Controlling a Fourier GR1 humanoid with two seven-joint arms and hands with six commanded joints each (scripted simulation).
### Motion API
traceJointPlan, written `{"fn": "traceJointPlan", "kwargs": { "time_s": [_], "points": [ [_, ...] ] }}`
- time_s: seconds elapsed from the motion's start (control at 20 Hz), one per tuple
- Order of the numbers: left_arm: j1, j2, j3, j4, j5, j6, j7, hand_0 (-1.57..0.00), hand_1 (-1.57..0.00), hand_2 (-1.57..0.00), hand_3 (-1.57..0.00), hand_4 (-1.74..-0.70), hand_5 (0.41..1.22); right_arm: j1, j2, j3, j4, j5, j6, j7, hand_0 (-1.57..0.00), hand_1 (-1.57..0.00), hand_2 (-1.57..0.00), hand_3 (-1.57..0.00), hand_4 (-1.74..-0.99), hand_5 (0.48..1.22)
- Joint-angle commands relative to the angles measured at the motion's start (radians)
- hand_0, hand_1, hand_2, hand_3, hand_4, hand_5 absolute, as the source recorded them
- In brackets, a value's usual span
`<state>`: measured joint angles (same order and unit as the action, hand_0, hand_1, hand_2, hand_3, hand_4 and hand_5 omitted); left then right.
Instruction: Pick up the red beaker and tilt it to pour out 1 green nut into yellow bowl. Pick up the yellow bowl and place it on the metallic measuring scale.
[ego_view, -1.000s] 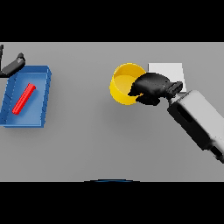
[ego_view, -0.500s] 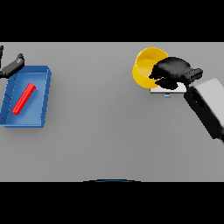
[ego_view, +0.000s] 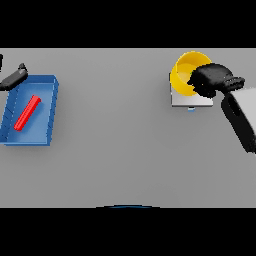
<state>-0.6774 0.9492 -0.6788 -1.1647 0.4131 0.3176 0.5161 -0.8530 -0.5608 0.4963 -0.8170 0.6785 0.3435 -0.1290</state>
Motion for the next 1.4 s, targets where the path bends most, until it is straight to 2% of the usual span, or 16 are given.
{"fn": "traceJointPlan", "kwargs": {
  "time_s": [0.0, 0.05, 0.1, 0.15, 0.25, 0.35, 0.45, 0.5, 0.55, 0.65, 0.7, 0.85, 0.95, 1.05, 1.1, 1.35],
  "points": [
    [-0.003, 0.001, 0.005, -0.004, 0.007, -0.004, 0.001, 0.00, 0.00, 0.00, 0.00, -0.84, 0.772, -0.003, 0.000, -0.001, 0.026, 0.003, -0.007, -0.006, -1.51, -1.37, -1.45, -1.53, -1.730, 1.221],
    [0.001, 0.003, 0.008, -0.001, 0.008, -0.005, -0.010, 0.00, 0.00, 0.00, 0.00, -0.84, 0.775, -0.005, 0.000, 0.002, 0.056, 0.009, -0.018, -0.015, -1.50, -1.34, -1.43, -1.54, -1.730, 1.221],
    [-0.004, 0.005, 0.008, -0.005, 0.006, -0.002, -0.003, 0.00, 0.00, 0.00, 0.00, -0.85, 0.780, -0.003, 0.002, 0.004, 0.054, 0.007, -0.015, 0.001, -1.48, -1.31, -1.40, -1.54, -1.730, 1.221],
    [0.002, 0.005, 0.005, -0.010, 0.004, 0.005, -0.002, 0.00, 0.00, 0.00, 0.00, -0.85, 0.783, -0.012, 0.002, 0.006, 0.071, 0.008, -0.020, -0.025, -1.45, -1.28, -1.38, -1.55, -1.730, 1.221],
    [-0.009, 0.003, 0.002, -0.008, 0.002, 0.004, 0.019, 0.00, 0.00, 0.00, 0.00, -0.84, 0.785, -0.014, 0.009, 0.012, 0.090, 0.013, -0.024, -0.017, -1.40, -1.22, -1.34, -1.56, -1.730, 1.221],
    [-0.001, 0.002, 0.001, -0.002, 0.001, 0.001, 0.008, 0.00, 0.00, 0.00, 0.00, -0.84, 0.776, -0.020, 0.014, 0.012, 0.117, 0.013, -0.035, -0.032, -1.40, -1.21, -1.32, -1.56, -1.730, 1.221],
    [-0.002, 0.003, 0.006, 0.010, 0.001, -0.005, -0.010, 0.00, 0.00, 0.00, 0.00, -0.84, 0.771, -0.019, 0.016, 0.005, 0.122, 0.000, -0.034, -0.038, -1.42, -1.23, -1.40, -1.54, -1.728, 1.221],
    [-0.008, 0.001, 0.005, 0.009, 0.001, -0.011, -0.008, 0.00, 0.00, 0.00, 0.00, -0.84, 0.772, -0.017, 0.013, -0.001, 0.110, -0.011, -0.015, -0.025, -1.40, -1.18, -1.29, -1.54, -1.670, 1.221],
    [-0.010, 0.005, 0.006, 0.007, 0.001, -0.008, -0.001, 0.00, 0.00, 0.00, 0.00, -0.84, 0.773, -0.020, 0.015, -0.003, 0.114, -0.011, -0.008, -0.019, -1.41, -1.15, -1.18, -1.39, -1.644, 1.221],
    [-0.011, -0.007, 0.007, 0.026, 0.001, -0.011, -0.015, 0.00, 0.00, 0.00, 0.00, -0.84, 0.773, -0.019, 0.029, -0.008, 0.115, -0.020, 0.007, 0.014, -1.19, -0.91, -0.91, -1.10, -1.600, 1.090],
    [-0.005, -0.006, 0.011, 0.030, 0.006, -0.015, -0.030, 0.00, 0.00, 0.00, 0.00, -0.85, 0.771, -0.025, 0.030, -0.015, 0.128, -0.027, 0.017, 0.012, -1.05, -0.78, -0.78, -0.98, -1.580, 1.037],
    [-0.011, -0.003, 0.009, 0.023, 0.002, -0.012, -0.014, 0.00, 0.00, 0.00, 0.00, -0.85, 0.766, -0.023, 0.026, -0.021, 0.130, -0.036, 0.035, 0.019, -0.71, -0.52, -0.52, -0.72, -1.540, 0.923],
    [-0.005, -0.005, 0.005, 0.020, 0.000, -0.007, -0.014, 0.00, 0.00, 0.00, 0.00, -0.85, 0.766, -0.022, 0.024, -0.021, 0.124, -0.039, 0.046, 0.024, -0.46, -0.35, -0.40, -0.61, -1.514, 0.881],
    [-0.003, -0.009, 0.008, 0.021, 0.003, -0.007, -0.023, 0.00, 0.00, 0.00, 0.00, -0.85, 0.772, -0.024, 0.015, -0.018, 0.125, -0.037, 0.058, 0.023, -0.30, -0.22, -0.30, -0.51, -1.487, 0.848],
    [-0.006, -0.006, 0.011, 0.015, 0.005, -0.003, -0.023, 0.00, 0.00, 0.00, 0.00, -0.85, 0.771, -0.028, 0.019, -0.015, 0.129, -0.032, 0.062, 0.034, -0.24, -0.18, -0.26, -0.47, -1.471, 0.836],
    [-0.010, -0.008, 0.000, -0.005, -0.005, 0.016, 0.003, 0.00, 0.00, 0.00, 0.00, -0.86, 0.771, -0.034, 0.009, 0.001, 0.148, -0.015, 0.059, -0.005, -0.08, -0.06, -0.09, -0.30, -1.424, 0.804]
  ]
}}
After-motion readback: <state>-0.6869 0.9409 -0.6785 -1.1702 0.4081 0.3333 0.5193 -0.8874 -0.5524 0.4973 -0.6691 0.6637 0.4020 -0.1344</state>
